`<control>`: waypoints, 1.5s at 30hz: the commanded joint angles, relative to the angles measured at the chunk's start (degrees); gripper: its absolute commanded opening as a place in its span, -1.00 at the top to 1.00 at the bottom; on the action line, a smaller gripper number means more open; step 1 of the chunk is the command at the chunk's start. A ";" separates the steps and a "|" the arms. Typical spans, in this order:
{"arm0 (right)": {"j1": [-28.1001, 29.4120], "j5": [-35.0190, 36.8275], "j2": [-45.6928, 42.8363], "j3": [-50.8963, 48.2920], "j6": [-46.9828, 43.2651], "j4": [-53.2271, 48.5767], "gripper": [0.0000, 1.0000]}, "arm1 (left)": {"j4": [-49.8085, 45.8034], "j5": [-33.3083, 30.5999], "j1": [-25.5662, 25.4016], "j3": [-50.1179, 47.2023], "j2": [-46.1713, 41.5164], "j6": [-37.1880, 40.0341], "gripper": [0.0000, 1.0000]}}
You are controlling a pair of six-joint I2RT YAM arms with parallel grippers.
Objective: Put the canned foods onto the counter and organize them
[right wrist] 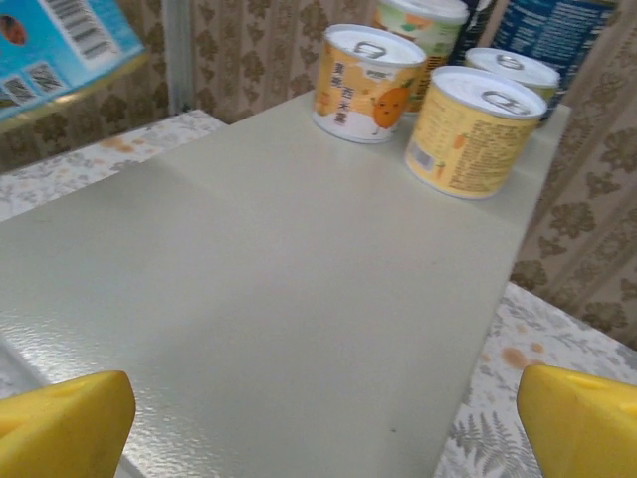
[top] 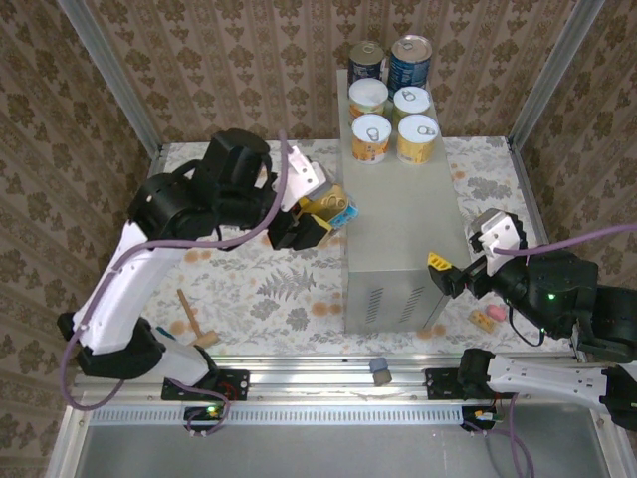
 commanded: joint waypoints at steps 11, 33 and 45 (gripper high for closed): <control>0.37 -7.86 -2.76 -2.09 1.15 1.44 -1.00 | -6.89 1.93 -5.57 22.92 17.06 5.24 -0.02; 0.37 -8.69 -6.95 -3.10 2.15 -0.15 -1.00 | -4.89 7.53 -7.26 32.32 29.73 5.31 -0.13; 0.37 -9.23 -6.32 -3.24 2.29 0.43 -1.00 | -4.92 7.40 -7.28 32.29 31.68 5.51 -0.32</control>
